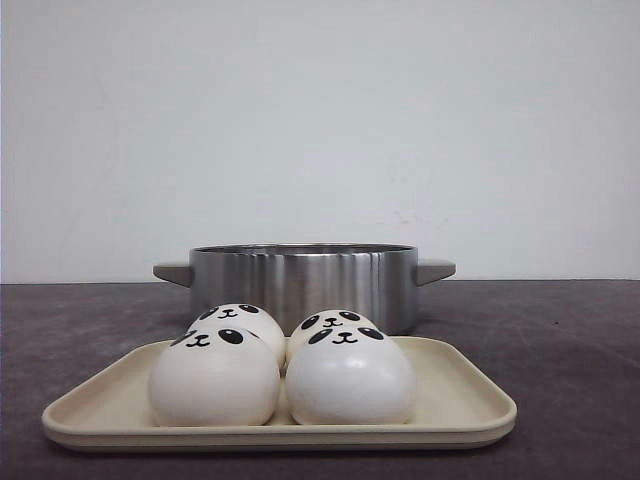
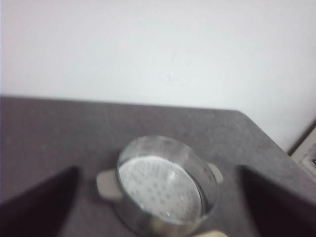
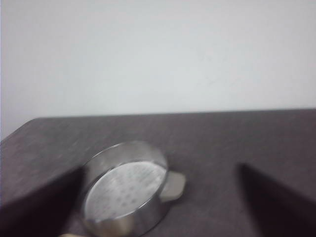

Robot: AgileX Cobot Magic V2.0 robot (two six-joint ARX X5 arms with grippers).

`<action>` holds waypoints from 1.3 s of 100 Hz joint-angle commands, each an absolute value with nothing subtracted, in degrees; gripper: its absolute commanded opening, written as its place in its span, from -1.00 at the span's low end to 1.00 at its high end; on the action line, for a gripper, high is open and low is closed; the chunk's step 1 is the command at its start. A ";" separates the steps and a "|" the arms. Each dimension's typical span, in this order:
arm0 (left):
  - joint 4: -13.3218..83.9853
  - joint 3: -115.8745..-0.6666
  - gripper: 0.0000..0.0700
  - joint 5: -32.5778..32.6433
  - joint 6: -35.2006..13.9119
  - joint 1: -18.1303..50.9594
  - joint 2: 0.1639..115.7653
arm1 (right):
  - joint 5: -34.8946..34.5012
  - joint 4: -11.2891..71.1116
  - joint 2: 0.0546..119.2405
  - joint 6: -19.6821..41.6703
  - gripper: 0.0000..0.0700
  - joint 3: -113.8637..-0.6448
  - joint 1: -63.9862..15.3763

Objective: Steam buns

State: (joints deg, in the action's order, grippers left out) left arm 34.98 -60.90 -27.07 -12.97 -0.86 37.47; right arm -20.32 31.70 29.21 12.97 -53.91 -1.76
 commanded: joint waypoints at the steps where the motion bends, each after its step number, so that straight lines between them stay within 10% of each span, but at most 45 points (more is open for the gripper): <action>1: 36.77 -61.80 1.00 -27.29 -13.56 -0.51 37.74 | -22.44 31.20 29.63 13.54 1.00 -54.74 -1.91; 29: 45.19 -61.76 0.92 -27.24 -8.23 4.43 34.37 | -33.34 20.67 34.09 25.02 1.00 -54.70 -7.09; 67: 48.40 -61.76 0.92 -23.86 -8.19 9.04 29.47 | -6.31 32.84 57.47 21.91 1.00 -54.87 -35.46; 130: 48.49 -61.76 0.92 -19.88 -8.19 18.76 29.50 | -4.01 38.52 96.95 31.05 0.68 -71.40 -45.60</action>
State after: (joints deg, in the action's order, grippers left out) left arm 48.75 -60.90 -19.84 -8.49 18.24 29.28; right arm -4.29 38.48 93.95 30.48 -69.25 -45.34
